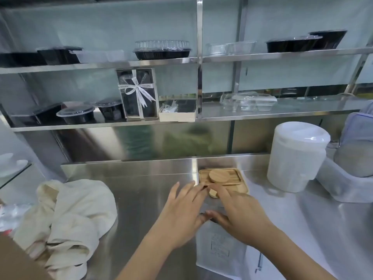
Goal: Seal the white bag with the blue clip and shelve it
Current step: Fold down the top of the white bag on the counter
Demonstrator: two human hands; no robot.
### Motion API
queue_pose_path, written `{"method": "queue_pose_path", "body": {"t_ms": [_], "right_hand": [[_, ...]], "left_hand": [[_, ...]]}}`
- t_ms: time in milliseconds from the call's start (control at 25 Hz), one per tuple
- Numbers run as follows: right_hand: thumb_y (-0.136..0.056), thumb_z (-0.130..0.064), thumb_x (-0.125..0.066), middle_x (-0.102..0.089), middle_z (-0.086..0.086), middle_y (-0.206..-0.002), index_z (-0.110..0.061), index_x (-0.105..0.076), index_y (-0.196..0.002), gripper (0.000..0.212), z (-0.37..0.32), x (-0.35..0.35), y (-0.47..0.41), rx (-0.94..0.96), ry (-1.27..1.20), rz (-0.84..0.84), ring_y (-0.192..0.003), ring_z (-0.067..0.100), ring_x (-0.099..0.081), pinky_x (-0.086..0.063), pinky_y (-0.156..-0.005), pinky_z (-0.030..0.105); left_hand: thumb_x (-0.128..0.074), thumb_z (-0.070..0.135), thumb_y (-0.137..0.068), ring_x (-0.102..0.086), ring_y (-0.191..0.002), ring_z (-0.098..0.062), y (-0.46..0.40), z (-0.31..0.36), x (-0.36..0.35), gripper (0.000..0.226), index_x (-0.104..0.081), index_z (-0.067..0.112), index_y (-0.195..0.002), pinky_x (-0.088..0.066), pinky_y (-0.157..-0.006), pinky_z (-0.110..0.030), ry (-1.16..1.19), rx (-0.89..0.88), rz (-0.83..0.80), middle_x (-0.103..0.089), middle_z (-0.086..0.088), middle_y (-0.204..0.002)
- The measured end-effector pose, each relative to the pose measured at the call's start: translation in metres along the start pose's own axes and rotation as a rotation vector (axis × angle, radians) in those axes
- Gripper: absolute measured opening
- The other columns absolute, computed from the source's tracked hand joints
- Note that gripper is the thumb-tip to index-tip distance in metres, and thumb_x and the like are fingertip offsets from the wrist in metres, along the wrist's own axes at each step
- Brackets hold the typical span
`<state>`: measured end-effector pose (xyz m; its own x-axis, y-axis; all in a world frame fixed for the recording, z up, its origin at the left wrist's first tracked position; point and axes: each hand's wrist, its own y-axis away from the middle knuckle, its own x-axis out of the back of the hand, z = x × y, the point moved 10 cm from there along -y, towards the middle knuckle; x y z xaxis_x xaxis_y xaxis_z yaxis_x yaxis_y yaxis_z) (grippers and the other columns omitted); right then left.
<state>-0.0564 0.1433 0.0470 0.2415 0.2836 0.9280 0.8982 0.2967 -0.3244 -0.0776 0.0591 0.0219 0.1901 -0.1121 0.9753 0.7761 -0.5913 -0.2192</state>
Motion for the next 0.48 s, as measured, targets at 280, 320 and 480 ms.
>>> {"method": "queue_pose_path", "body": {"t_ms": [280, 320, 480], "right_hand": [[-0.091, -0.034, -0.047, -0.068, 0.007, -0.1, -0.017, -0.049, -0.103, 0.021, 0.015, -0.048, -0.003, -0.083, 0.119, -0.268, -0.088, 0.031, -0.063, -0.04, -0.061, 0.032], [-0.091, -0.027, -0.049, -0.067, 0.008, -0.099, -0.017, -0.049, -0.102, 0.015, 0.016, -0.05, -0.004, -0.087, 0.134, -0.292, -0.087, 0.031, -0.063, -0.038, -0.061, 0.031], [-0.09, -0.02, -0.051, -0.066, 0.011, -0.094, -0.018, -0.048, -0.092, 0.004, 0.016, -0.053, -0.007, -0.096, 0.126, -0.359, -0.083, 0.032, -0.061, -0.035, -0.06, 0.03]], "left_hand": [[-0.052, 0.035, -0.089, -0.037, -0.13, -0.015, -0.001, -0.005, -0.018, 0.047, -0.035, 0.026, -0.132, -0.019, -0.111, -0.035, 0.121, -0.018, -0.069, -0.046, 0.005, -0.14], [-0.055, 0.031, -0.088, -0.044, -0.123, -0.016, -0.002, -0.006, -0.016, 0.041, -0.04, 0.026, -0.126, -0.026, -0.106, -0.034, 0.131, -0.025, -0.051, -0.052, 0.004, -0.132], [-0.062, 0.025, -0.083, -0.059, -0.094, -0.021, -0.006, -0.011, -0.015, 0.018, -0.051, 0.024, -0.097, -0.045, -0.083, -0.037, 0.222, -0.04, -0.008, -0.067, 0.002, -0.102]]}}
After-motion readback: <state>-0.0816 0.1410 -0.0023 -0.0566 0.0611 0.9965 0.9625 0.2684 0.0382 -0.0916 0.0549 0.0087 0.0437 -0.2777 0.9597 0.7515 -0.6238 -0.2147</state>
